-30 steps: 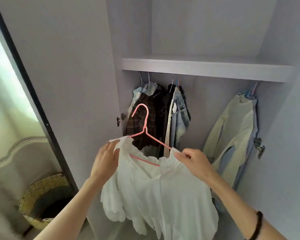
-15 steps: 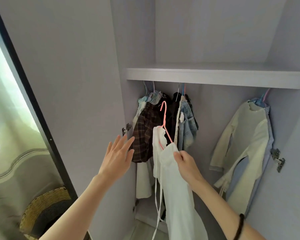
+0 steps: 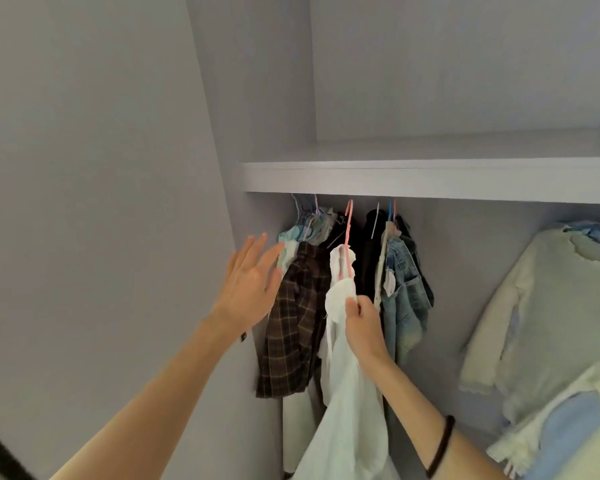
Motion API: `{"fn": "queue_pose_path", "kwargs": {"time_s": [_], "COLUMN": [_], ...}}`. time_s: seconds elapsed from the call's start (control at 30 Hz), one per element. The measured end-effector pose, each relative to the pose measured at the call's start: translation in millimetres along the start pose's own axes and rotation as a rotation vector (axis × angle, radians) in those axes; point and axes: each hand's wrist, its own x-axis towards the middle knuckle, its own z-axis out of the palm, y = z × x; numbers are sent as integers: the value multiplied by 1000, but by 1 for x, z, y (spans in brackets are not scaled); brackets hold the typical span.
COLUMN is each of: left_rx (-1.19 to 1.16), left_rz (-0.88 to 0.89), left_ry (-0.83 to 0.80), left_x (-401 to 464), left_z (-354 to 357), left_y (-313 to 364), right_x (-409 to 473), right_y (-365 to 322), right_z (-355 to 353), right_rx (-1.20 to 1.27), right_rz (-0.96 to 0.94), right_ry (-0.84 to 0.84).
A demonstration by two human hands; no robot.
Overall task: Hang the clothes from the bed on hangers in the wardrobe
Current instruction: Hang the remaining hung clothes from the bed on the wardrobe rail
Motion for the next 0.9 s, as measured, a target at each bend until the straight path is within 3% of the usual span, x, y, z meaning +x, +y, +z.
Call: {"fn": "queue_pose_path", "kwargs": {"time_s": [0.47, 0.67, 0.9], "left_rx": [85, 71, 13], "left_rz": [96, 89, 183], "left_ry": [237, 165, 329], "left_x": [156, 187, 199], "left_z": [6, 18, 33], "left_y": [-35, -62, -75], "right_x": [141, 186, 211], "right_y": [-8, -8, 0], "right_z": [64, 78, 92], "right_rx": [-32, -79, -132], "right_rz": [-63, -26, -29], "right_ry": [136, 178, 201]}}
